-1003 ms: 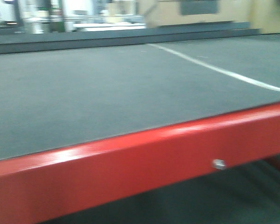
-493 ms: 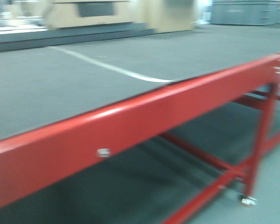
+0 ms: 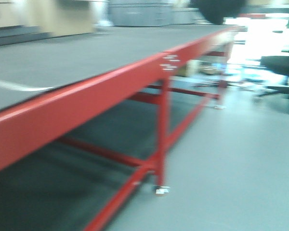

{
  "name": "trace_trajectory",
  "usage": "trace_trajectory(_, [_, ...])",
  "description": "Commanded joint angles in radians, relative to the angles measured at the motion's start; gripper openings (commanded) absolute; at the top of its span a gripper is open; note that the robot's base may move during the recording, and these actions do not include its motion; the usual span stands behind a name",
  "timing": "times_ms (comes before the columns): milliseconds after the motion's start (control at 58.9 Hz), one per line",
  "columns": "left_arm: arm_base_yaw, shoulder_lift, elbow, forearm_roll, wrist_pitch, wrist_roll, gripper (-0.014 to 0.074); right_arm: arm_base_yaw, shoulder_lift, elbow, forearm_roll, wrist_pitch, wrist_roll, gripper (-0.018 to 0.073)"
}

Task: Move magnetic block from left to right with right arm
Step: 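Carry the cube in the right gripper while driving past the chair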

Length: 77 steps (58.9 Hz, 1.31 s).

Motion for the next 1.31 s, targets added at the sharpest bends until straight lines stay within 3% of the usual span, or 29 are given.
trace_trajectory(0, [-0.004, -0.005, 0.009, 0.000, -0.088, -0.004, -0.0116, -0.005, 0.008, -0.026, 0.000, -0.089, 0.000, 0.0307])
trace_trajectory(1291, [-0.004, -0.005, 0.009, 0.000, -0.088, -0.004, -0.0116, -0.005, 0.008, -0.026, 0.000, -0.089, 0.000, 0.0307])
